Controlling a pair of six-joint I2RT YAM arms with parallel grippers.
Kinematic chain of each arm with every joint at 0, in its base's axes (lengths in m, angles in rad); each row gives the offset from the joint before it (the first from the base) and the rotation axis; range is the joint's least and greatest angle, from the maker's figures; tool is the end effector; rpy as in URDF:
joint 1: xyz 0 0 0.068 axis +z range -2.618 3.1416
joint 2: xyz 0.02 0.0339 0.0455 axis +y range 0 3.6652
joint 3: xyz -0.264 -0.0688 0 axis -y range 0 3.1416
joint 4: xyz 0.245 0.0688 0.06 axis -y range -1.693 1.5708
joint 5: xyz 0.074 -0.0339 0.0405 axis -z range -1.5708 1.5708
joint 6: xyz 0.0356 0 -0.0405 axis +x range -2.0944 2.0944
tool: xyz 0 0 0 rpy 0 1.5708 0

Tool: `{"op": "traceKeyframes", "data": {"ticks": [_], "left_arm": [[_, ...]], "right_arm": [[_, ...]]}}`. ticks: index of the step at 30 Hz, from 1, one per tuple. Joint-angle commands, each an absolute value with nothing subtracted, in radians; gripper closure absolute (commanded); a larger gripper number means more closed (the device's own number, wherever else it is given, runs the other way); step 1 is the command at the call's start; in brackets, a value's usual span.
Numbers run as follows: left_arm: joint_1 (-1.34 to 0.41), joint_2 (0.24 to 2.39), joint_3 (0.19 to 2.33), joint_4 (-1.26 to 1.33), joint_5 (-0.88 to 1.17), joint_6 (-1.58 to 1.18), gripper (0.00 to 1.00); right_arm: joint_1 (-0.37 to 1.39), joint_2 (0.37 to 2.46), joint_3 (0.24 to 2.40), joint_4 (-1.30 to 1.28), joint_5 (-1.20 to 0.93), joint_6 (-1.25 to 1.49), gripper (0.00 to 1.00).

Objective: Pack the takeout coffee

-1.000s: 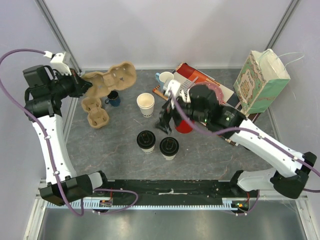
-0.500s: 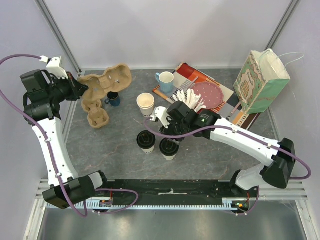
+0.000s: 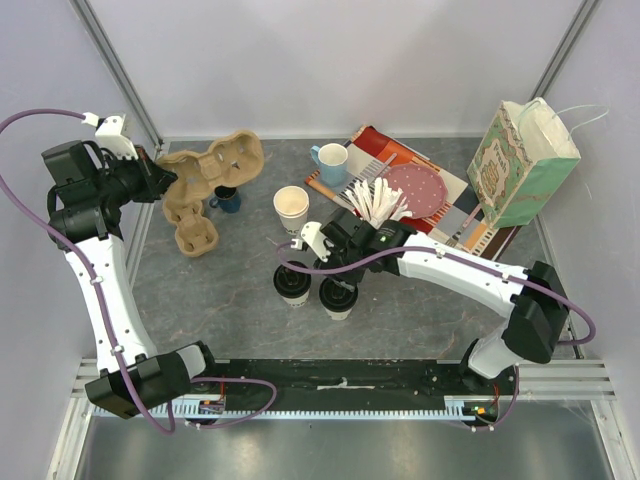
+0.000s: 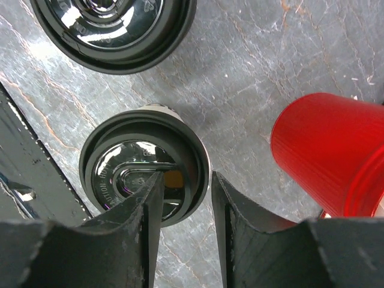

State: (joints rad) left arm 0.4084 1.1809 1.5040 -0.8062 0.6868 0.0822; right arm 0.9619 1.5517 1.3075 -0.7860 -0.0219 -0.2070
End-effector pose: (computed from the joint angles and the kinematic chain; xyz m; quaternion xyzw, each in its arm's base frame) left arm 0.2135 0.0678 0.4452 0.0411 0.8234 -0.1612 0.5426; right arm 0.1844 0.2659 0.2825 -0.5341 0.8021 0.1082 0.2443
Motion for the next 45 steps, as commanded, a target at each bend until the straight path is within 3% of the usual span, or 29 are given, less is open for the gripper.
{"op": "traceKeyframes", "data": {"ticks": [1, 10, 16, 22, 29, 35, 45], "left_arm": [[0.413, 1.160, 1.509, -0.790, 0.703, 0.120, 0.98], [0.413, 1.167, 1.523, -0.792, 0.693, 0.133, 0.98], [0.413, 1.166, 1.526, -0.790, 0.686, 0.143, 0.98], [0.414, 1.169, 1.529, -0.782, 0.664, 0.153, 0.98], [0.429, 1.186, 1.500, -0.723, 0.598, 0.137, 0.98], [0.497, 1.192, 1.474, -0.637, 0.535, 0.103, 0.98], [0.577, 1.213, 1.454, -0.572, 0.497, 0.112, 0.98]], "right_arm": [[0.960, 1.566, 1.322, -0.767, -0.038, -0.218, 0.57], [0.962, 1.522, 1.333, -0.794, -0.060, -0.244, 0.90], [0.962, 1.468, 1.361, -0.842, -0.170, -0.305, 1.00], [1.000, 1.474, 1.446, -0.880, -0.285, -0.288, 1.00], [1.118, 1.606, 1.760, -0.825, -0.377, -0.178, 1.00], [1.118, 1.857, 2.079, -0.825, -0.073, -0.118, 1.00], [1.065, 2.227, 2.405, -0.882, 0.101, -0.144, 1.00]]}}
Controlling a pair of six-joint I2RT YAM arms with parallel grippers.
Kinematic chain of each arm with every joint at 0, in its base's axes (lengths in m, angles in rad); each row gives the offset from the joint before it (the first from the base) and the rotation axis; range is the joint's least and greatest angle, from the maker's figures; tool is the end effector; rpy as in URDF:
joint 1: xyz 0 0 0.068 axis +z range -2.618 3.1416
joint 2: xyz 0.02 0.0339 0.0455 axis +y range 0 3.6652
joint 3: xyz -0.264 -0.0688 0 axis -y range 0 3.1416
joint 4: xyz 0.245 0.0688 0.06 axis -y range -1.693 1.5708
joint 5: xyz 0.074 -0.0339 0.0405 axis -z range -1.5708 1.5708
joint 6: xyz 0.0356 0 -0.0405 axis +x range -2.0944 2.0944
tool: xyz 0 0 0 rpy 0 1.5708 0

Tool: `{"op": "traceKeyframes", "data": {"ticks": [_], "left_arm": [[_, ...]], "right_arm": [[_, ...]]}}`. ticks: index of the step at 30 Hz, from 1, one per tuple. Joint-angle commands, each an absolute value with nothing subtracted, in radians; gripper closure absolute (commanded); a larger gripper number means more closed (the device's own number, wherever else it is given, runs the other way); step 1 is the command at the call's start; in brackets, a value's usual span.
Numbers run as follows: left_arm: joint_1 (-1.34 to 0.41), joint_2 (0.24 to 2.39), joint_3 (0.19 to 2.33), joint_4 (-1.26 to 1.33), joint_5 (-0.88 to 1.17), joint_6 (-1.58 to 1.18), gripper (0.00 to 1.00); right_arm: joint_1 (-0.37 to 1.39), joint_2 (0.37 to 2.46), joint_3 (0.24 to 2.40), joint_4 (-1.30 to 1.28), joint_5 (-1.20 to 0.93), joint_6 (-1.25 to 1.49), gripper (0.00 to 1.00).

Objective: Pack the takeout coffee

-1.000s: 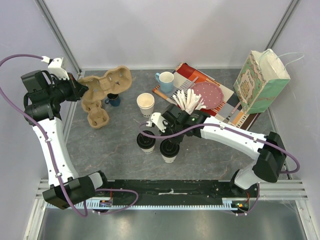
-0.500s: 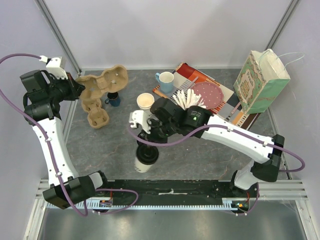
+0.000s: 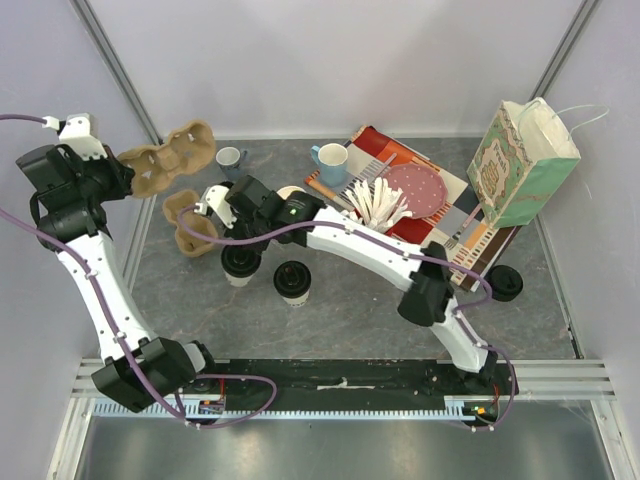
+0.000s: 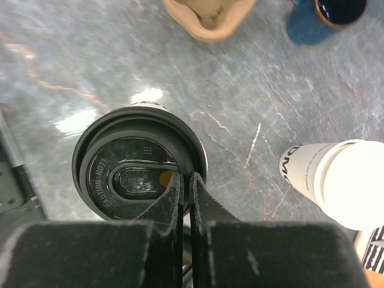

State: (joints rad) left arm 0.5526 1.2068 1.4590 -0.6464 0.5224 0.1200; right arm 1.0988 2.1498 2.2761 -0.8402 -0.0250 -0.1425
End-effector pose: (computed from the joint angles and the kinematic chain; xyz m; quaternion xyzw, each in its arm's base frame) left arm 0.2179 0.1135 0.4392 -0.0325 0.8157 -0.0259 0.5770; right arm 0.2187 0.4304 0.3531 -0.5332 0.7369 0.2012 0.3636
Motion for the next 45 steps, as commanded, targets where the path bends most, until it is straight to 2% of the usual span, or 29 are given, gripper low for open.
{"op": "traceKeyframes", "data": {"ticks": [1, 9, 22, 25, 26, 29, 31, 32, 40, 42, 44, 45], "left_arm": [[0.583, 1.216, 1.451, -0.571, 0.500, 0.112, 0.98], [0.586, 1.213, 1.439, -0.566, 0.517, 0.117, 0.98], [0.586, 1.216, 1.437, -0.563, 0.531, 0.124, 0.98], [0.586, 1.213, 1.433, -0.565, 0.537, 0.123, 0.98], [0.584, 1.213, 1.430, -0.565, 0.540, 0.124, 0.98], [0.586, 1.213, 1.424, -0.564, 0.548, 0.126, 0.98], [0.588, 1.213, 1.420, -0.565, 0.549, 0.127, 0.98], [0.586, 1.213, 1.419, -0.568, 0.551, 0.127, 0.98], [0.584, 1.207, 1.410, -0.569, 0.561, 0.137, 0.98], [0.586, 1.207, 1.411, -0.571, 0.561, 0.138, 0.98], [0.586, 1.207, 1.413, -0.574, 0.563, 0.141, 0.98], [0.586, 1.204, 1.413, -0.577, 0.566, 0.147, 0.98]], "right_arm": [[1.059, 2.261, 2.419, -0.885, 0.113, -0.144, 1.00], [1.042, 2.339, 2.499, -0.871, 0.215, -0.181, 1.00], [1.015, 2.447, 2.516, -0.868, 0.160, -0.178, 1.00], [1.014, 2.445, 2.513, -0.861, 0.170, -0.170, 0.71], [1.017, 2.442, 2.513, -0.850, 0.173, -0.169, 0.52], [1.016, 2.416, 2.508, -0.818, 0.172, -0.152, 0.34], [1.017, 2.384, 2.496, -0.801, 0.160, -0.141, 0.27], [1.017, 2.370, 2.491, -0.783, 0.153, -0.132, 0.20], [1.005, 2.119, 2.310, -0.655, -0.044, -0.207, 0.03], [0.988, 2.093, 2.310, -0.676, -0.118, -0.219, 0.04], [0.968, 2.068, 2.272, -0.739, -0.243, -0.309, 0.09], [0.962, 2.025, 2.234, -0.765, -0.405, -0.363, 0.10]]}}
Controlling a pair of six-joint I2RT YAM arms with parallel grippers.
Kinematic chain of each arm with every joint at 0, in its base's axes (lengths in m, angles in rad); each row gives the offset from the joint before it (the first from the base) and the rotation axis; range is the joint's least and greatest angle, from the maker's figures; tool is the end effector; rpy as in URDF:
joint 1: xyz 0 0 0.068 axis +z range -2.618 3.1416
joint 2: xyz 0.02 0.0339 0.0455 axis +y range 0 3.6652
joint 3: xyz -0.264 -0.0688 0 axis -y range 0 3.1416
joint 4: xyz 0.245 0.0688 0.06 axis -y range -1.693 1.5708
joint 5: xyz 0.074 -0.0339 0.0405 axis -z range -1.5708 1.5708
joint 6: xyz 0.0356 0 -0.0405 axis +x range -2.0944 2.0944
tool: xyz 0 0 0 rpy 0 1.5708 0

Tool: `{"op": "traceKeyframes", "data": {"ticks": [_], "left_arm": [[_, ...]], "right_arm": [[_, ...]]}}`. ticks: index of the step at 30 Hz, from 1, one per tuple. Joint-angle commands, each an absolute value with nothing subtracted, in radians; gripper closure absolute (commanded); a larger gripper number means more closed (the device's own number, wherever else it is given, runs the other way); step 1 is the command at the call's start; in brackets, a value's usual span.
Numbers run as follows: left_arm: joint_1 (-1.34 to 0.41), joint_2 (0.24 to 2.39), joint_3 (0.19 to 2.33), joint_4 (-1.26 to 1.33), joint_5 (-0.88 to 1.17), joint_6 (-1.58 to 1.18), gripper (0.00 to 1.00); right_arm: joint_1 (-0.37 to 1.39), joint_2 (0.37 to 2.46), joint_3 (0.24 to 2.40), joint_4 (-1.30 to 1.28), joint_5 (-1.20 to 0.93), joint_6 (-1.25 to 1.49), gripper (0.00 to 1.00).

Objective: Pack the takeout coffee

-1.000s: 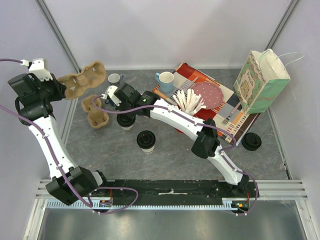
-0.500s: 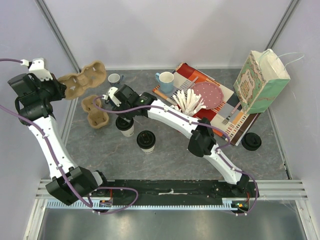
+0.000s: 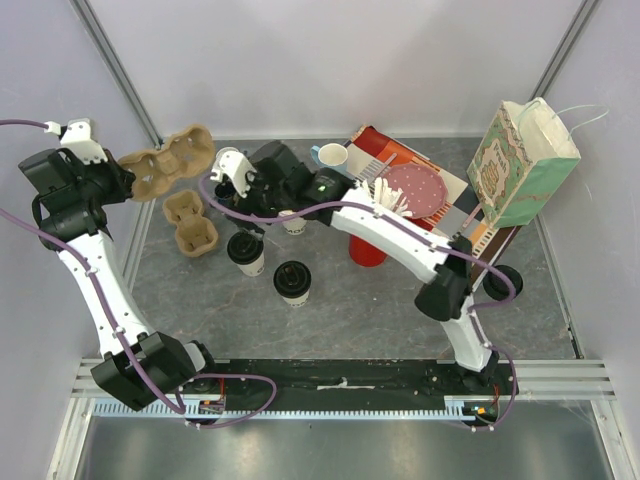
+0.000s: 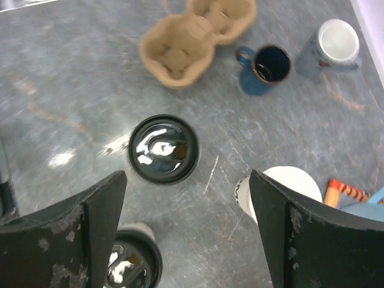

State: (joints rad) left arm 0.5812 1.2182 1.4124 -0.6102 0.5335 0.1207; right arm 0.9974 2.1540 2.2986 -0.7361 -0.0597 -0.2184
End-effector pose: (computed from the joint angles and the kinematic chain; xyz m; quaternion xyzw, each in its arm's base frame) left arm 0.2217 0.1240 0.4251 -0.0444 0.8198 -0.0264 0.5704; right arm 0.2641 0.4129 0.3675 -0.5153 0.7161 0.2029 0.4249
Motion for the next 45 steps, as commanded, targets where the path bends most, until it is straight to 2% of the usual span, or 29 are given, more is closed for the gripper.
{"op": "traceKeyframes", "data": {"ticks": [1, 3, 4, 6, 10, 18, 23, 30, 39, 45], "left_arm": [[0.586, 1.201, 1.413, -0.583, 0.569, 0.153, 0.98], [0.586, 1.204, 1.419, -0.594, 0.578, 0.172, 0.98], [0.586, 1.207, 1.422, -0.604, 0.575, 0.175, 0.98], [0.587, 1.207, 1.420, -0.607, 0.571, 0.186, 0.98], [0.588, 1.209, 1.424, -0.612, 0.584, 0.181, 0.98], [0.586, 1.212, 1.419, -0.618, 0.600, 0.172, 0.98], [0.588, 1.210, 1.417, -0.621, 0.594, 0.183, 0.98], [0.587, 1.210, 1.427, -0.623, 0.580, 0.192, 0.98], [0.588, 1.203, 1.424, -0.624, 0.578, 0.202, 0.98], [0.588, 1.203, 1.424, -0.624, 0.578, 0.204, 0.98]], "right_arm": [[0.956, 2.002, 2.139, -0.791, -0.470, -0.502, 0.12], [0.950, 1.948, 2.038, -0.873, -0.573, -0.618, 0.23], [0.950, 1.947, 2.034, -0.956, -0.580, -0.687, 0.35], [0.946, 1.979, 2.080, -1.030, -0.548, -0.701, 0.44], [0.950, 2.022, 2.086, -1.109, -0.470, -0.721, 0.38], [0.957, 2.080, 2.069, -1.051, -0.397, -0.709, 0.34], [0.966, 2.108, 2.065, -1.034, -0.417, -0.703, 0.46], [0.971, 2.131, 2.057, -1.042, -0.396, -0.700, 0.53], [0.976, 2.125, 2.046, -1.028, -0.330, -0.680, 0.75], [0.962, 2.025, 1.910, -0.913, -0.207, -0.623, 0.93]]}}
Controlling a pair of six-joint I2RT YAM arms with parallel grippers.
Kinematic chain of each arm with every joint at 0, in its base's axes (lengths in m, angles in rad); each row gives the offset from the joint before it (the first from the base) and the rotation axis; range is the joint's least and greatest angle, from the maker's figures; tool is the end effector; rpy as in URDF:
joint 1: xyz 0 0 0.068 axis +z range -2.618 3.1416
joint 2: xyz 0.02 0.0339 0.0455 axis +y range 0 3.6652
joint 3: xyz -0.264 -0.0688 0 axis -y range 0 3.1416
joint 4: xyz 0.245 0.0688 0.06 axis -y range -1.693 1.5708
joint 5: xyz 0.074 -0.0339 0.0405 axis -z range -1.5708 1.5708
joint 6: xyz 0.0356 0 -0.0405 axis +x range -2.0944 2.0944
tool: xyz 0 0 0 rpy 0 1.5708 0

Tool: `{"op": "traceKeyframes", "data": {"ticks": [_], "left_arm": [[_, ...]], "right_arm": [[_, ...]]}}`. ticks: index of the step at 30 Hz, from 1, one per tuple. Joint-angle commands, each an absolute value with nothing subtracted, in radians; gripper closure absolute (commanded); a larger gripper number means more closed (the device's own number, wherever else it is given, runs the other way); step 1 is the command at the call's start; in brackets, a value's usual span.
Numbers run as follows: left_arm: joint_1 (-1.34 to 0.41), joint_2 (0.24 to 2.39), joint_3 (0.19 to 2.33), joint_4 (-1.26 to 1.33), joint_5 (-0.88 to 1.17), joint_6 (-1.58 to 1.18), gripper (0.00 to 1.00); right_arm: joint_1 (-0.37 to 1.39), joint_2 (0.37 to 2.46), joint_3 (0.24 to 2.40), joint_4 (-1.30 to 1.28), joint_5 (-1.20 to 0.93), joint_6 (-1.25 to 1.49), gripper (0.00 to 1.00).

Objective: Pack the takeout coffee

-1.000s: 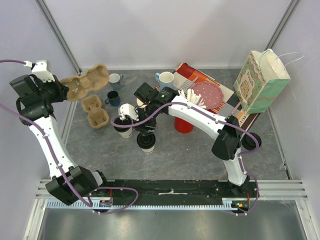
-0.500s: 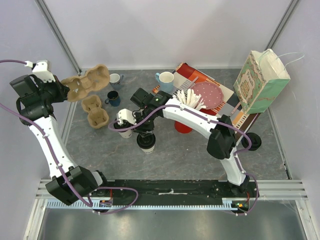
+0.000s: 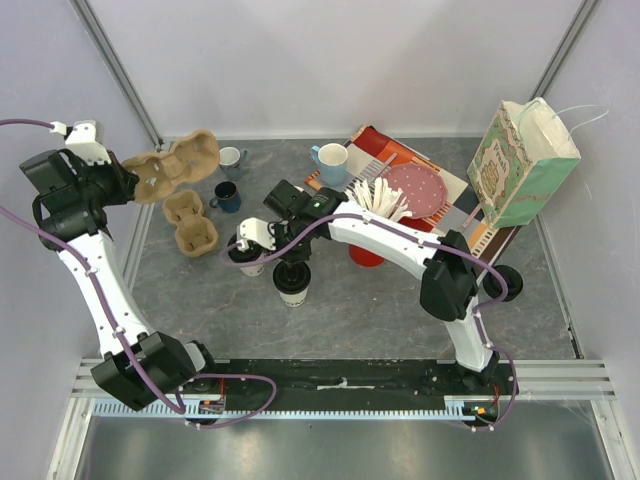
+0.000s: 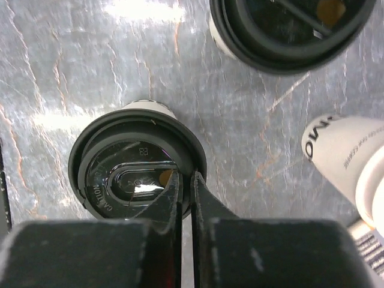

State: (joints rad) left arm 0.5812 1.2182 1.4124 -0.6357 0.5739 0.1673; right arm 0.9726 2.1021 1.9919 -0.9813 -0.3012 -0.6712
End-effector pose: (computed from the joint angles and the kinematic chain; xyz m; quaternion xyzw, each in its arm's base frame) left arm 0.2209 0.1220 0.4230 -0.0183 0.8241 -0.0349 0.5651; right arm 0.2468 0.3808 0.2780 -0.7277 0.6278 0.1793 0.2101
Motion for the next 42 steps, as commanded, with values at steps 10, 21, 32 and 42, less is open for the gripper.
{"op": "traceKeyframes", "data": {"ticks": [10, 21, 32, 42], "left_arm": [[0.588, 1.209, 1.417, -0.623, 0.587, 0.206, 0.98], [0.588, 1.209, 1.425, -0.626, 0.584, 0.212, 0.98], [0.588, 1.209, 1.430, -0.626, 0.577, 0.219, 0.98], [0.589, 1.210, 1.431, -0.626, 0.580, 0.216, 0.98]], "right_arm": [[0.833, 2.043, 1.925, -0.848, -0.054, -0.453, 1.00], [0.750, 2.124, 2.011, -0.839, 0.024, -0.390, 1.00], [0.706, 2.163, 2.040, -0.862, 0.097, -0.382, 1.00], [0.701, 2.146, 2.037, -0.877, 0.063, -0.390, 0.69]]}}
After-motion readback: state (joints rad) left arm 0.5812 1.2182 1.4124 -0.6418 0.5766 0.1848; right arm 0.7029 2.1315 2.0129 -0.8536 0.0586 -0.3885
